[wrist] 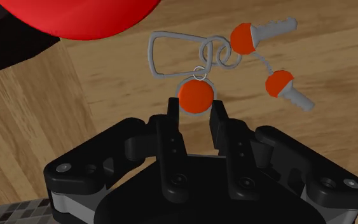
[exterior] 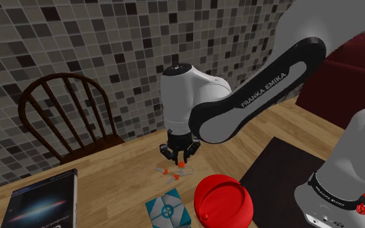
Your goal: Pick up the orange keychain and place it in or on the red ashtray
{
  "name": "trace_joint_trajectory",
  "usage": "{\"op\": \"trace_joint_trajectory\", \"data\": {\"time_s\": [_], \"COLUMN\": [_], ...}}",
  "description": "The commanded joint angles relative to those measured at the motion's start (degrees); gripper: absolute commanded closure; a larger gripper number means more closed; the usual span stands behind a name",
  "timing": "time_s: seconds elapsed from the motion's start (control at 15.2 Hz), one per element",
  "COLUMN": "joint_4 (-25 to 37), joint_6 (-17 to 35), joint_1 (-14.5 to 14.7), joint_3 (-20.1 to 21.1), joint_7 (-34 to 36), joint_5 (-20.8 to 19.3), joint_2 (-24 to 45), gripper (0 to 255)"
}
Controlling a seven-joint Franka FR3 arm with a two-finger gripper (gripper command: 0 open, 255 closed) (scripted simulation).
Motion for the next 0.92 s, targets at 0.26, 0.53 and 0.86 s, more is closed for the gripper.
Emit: {"op": "trace_joint_trajectory", "data": {"time_s": [0.26, 0.53, 0.86], "joint_4": [-14.3, -22.9, -28.9], "joint_6": [1.7, 0.6, 1.1], "joint_1": [2.3, 6.5, 10.0], "joint_3": [0.5, -0.5, -0.9], "joint_7": [-5.1, -7.8, -8.5], "joint_5": [10.5, 17.0, 20.6], "joint_2": [-14.3, -24.3, -29.8], "gripper": [255, 255, 255]}}
